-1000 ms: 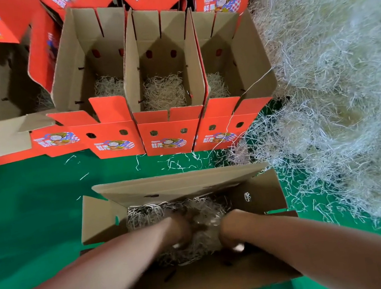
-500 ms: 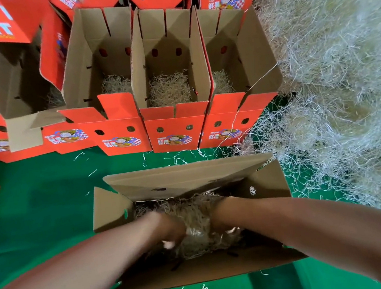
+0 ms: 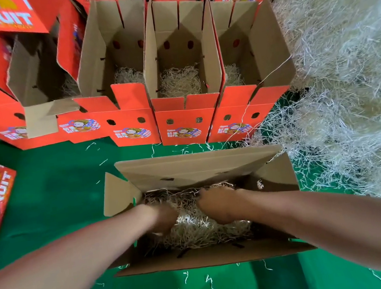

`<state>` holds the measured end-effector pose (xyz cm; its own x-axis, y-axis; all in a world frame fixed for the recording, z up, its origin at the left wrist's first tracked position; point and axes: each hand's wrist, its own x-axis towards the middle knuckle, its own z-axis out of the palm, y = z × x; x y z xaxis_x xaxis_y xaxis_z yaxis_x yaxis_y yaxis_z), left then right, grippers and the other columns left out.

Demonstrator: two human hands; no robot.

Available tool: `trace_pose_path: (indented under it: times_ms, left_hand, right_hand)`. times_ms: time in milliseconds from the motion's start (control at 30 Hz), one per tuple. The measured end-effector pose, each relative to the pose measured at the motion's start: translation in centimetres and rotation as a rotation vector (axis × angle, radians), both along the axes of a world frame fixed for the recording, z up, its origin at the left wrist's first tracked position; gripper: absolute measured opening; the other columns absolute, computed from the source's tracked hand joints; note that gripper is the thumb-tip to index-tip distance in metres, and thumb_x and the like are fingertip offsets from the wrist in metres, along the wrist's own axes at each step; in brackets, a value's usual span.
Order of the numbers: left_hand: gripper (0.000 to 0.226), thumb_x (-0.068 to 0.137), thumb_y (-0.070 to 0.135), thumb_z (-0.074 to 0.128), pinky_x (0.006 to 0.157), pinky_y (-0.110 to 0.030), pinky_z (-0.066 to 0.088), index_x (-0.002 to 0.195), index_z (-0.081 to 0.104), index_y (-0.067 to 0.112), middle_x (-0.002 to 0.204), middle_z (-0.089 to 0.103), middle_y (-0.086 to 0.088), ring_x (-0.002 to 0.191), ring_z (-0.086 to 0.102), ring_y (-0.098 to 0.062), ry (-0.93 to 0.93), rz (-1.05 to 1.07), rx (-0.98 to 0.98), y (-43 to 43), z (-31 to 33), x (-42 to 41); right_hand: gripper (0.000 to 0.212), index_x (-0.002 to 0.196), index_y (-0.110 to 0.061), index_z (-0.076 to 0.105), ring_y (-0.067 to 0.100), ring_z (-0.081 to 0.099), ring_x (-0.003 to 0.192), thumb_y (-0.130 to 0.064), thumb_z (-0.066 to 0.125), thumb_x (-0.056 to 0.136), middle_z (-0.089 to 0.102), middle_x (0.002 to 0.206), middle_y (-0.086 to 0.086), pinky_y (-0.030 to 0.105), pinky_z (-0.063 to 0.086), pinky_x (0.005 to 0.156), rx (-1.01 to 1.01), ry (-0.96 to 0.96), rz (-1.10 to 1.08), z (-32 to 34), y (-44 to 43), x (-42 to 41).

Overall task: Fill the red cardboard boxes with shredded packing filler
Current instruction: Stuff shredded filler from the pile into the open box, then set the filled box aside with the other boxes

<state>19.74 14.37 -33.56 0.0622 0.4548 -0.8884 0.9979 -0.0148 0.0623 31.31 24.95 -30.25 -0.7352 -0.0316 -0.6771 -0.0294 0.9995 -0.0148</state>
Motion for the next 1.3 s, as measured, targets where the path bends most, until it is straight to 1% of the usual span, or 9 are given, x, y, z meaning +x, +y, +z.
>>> trace_pose_path:
  times_ms: [233,467,567,733,833,933,1100,1167,1300]
  left_hand:
    - [0.038,0.096,0.016,0.045,0.099,-0.034,0.037,0.131,0.049,0.001,0.136,0.048,-0.017,0.117,0.050,-0.027,-0.026,-0.032,-0.289,-0.5,0.2,0.4]
    - [0.043,0.090,0.007,0.049,0.068,-0.039,0.048,0.132,0.040,0.004,0.117,0.059,-0.018,0.102,0.060,-0.034,0.008,-0.111,0.195,0.6,0.2,1.6]
    - [0.042,0.096,0.017,0.043,0.093,-0.049,0.044,0.136,0.038,0.009,0.137,0.044,-0.020,0.125,0.043,-0.037,0.042,-0.195,0.280,0.2,-1.3,1.5]
    - [0.068,0.098,0.028,0.043,0.113,-0.054,0.015,0.150,0.001,0.028,0.158,-0.004,-0.005,0.144,0.002,-0.031,0.110,-0.073,-0.008,-0.5,-2.9,-0.7]
    - [0.050,0.099,0.029,0.040,0.105,-0.038,0.034,0.146,0.025,0.023,0.148,0.031,-0.011,0.132,0.034,-0.030,0.014,0.277,0.232,0.7,-1.6,-0.5]
    - [0.043,0.097,0.031,0.042,0.105,-0.035,0.035,0.138,0.039,0.018,0.143,0.040,-0.009,0.129,0.039,-0.029,-0.141,0.349,0.549,1.0,0.0,0.9]
    - [0.037,0.096,0.010,0.045,0.082,-0.028,0.045,0.129,0.049,-0.005,0.122,0.055,-0.023,0.104,0.053,-0.032,0.053,-0.128,-0.194,0.4,1.0,2.0]
    - [0.032,0.093,0.010,0.043,0.059,-0.026,0.041,0.117,0.057,-0.005,0.094,0.061,-0.021,0.076,0.052,-0.027,-0.022,0.166,-0.032,1.1,2.6,1.4]
    - [0.026,0.092,0.017,0.047,0.081,-0.031,0.049,0.107,0.062,0.001,0.108,0.065,-0.018,0.092,0.060,-0.028,-0.222,0.502,0.532,2.7,5.8,0.2]
  right_hand:
    - [0.053,0.142,-0.019,0.037,0.029,0.037,0.131,-0.014,0.052,0.091,0.035,0.148,0.006,0.041,0.037,0.100,-0.056,-0.656,-0.042,-1.2,1.8,1.4]
    - [0.030,0.117,-0.012,0.062,0.027,0.058,0.107,-0.012,0.052,0.089,0.059,0.122,0.010,0.039,0.051,0.085,-0.029,-0.239,0.006,-0.6,2.1,0.6]
    - [0.022,0.110,-0.008,0.061,0.026,0.062,0.098,-0.010,0.053,0.089,0.061,0.113,0.010,0.033,0.051,0.069,0.068,-0.110,0.055,-0.4,1.5,0.2]
    - [0.058,0.145,-0.018,0.029,0.031,0.034,0.133,-0.014,0.052,0.091,0.030,0.149,0.011,0.043,0.038,0.101,0.028,-0.503,0.026,-1.0,1.7,1.1]
    - [0.050,0.138,-0.018,0.040,0.026,0.053,0.115,-0.007,0.045,0.090,0.045,0.138,0.010,0.030,0.047,0.077,-0.042,-0.303,-0.089,0.7,1.9,0.6]
    - [0.014,0.092,-0.012,0.061,0.016,0.057,0.064,-0.009,0.048,0.086,0.060,0.084,0.005,0.024,0.042,0.046,0.007,-0.178,-0.170,2.2,1.8,0.1]
    - [0.022,0.106,-0.012,0.060,0.027,0.060,0.093,-0.011,0.052,0.086,0.060,0.107,0.010,0.033,0.048,0.067,-0.020,0.006,-0.240,3.4,1.2,1.9]
    - [0.036,0.122,-0.014,0.051,0.030,0.055,0.106,-0.007,0.049,0.086,0.054,0.116,0.013,0.040,0.046,0.081,-0.023,0.212,-0.243,4.2,1.3,2.7]
    - [0.032,0.112,-0.008,0.057,0.033,0.056,0.096,-0.003,0.054,0.081,0.056,0.106,0.014,0.044,0.050,0.075,0.033,0.718,-0.244,6.7,0.8,3.4]
